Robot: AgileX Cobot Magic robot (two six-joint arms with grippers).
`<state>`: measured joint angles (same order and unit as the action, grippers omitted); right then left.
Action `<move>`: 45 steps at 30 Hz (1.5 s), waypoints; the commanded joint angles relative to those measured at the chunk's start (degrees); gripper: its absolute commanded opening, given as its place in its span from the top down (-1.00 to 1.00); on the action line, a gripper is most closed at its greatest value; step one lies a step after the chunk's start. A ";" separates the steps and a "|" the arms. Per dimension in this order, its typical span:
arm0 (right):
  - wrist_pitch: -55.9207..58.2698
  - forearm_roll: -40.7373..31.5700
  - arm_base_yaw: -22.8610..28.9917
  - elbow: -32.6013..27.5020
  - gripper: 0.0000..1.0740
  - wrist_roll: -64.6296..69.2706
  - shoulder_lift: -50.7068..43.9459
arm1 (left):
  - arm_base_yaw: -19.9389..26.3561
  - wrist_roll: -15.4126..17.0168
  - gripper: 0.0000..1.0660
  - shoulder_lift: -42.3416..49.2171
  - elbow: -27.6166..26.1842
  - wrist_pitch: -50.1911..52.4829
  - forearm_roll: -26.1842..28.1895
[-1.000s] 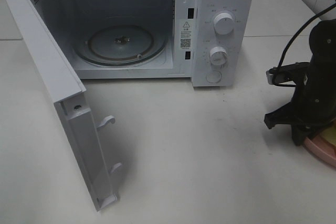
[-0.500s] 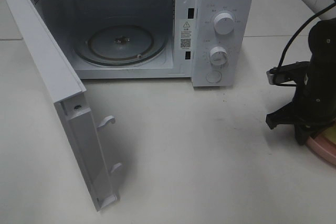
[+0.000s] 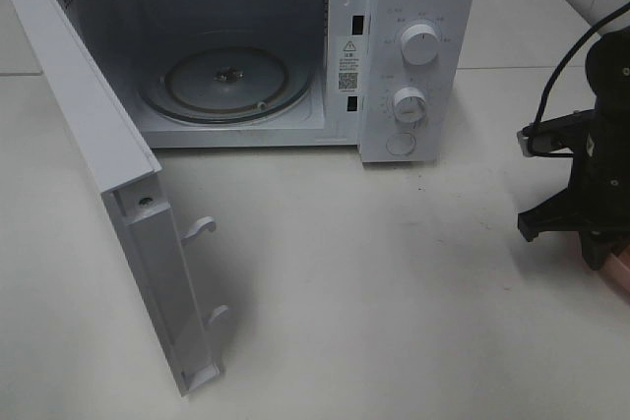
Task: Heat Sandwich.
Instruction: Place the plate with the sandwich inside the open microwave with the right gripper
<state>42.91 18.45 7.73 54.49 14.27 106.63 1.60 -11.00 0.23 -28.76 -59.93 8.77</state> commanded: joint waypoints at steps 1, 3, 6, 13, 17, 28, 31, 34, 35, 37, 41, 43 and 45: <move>2.58 0.80 0.52 -0.23 0.99 2.01 -1.15 | -0.23 -0.17 -0.90 1.55 0.17 0.63 0.29; 3.55 2.23 1.20 -0.23 0.99 3.09 -1.72 | -0.23 -0.17 -0.90 1.55 0.17 0.63 0.29; 4.64 2.52 2.23 -0.23 0.99 3.67 -2.29 | -0.23 -0.17 -0.90 1.55 0.17 0.63 0.29; 7.39 3.84 4.47 -0.23 0.99 3.90 -4.18 | -0.23 -0.17 -0.90 1.55 0.17 0.63 0.29; 11.40 4.93 6.65 -0.23 0.99 4.07 -5.27 | -0.23 -0.17 -0.90 1.55 0.17 0.63 0.29; 14.84 4.98 13.12 -0.23 0.99 5.04 -5.27 | -0.23 -0.17 -0.90 1.55 0.17 0.63 0.29; 16.27 4.98 15.87 -0.23 0.99 5.50 -5.84 | -0.23 -0.17 -0.90 1.55 0.17 0.63 0.29; 16.39 5.04 17.19 -0.23 0.99 6.30 -6.82 | -0.23 -0.17 -0.90 1.55 0.17 0.63 0.29; 16.67 4.98 18.79 -0.34 0.99 6.82 -7.96 | -0.23 -0.17 -0.90 1.55 0.17 0.63 0.29; 16.73 4.98 19.65 -0.52 0.99 6.88 -8.59 | -0.23 -0.17 -0.90 1.55 0.17 0.63 0.29; 18.56 4.98 22.86 -1.38 0.99 8.71 -10.77 | -0.23 -0.17 -0.90 1.55 0.17 0.63 0.29; 18.96 4.98 23.55 -1.60 0.99 8.82 -11.23 | -0.23 -0.17 -0.90 1.55 0.17 0.63 0.29; 19.48 4.93 25.78 -2.35 0.99 9.40 -12.49 | -0.23 -0.17 -0.90 1.55 0.17 0.63 0.29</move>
<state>60.39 21.94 31.74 52.88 22.57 95.68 1.60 -11.00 0.23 -28.76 -59.93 8.77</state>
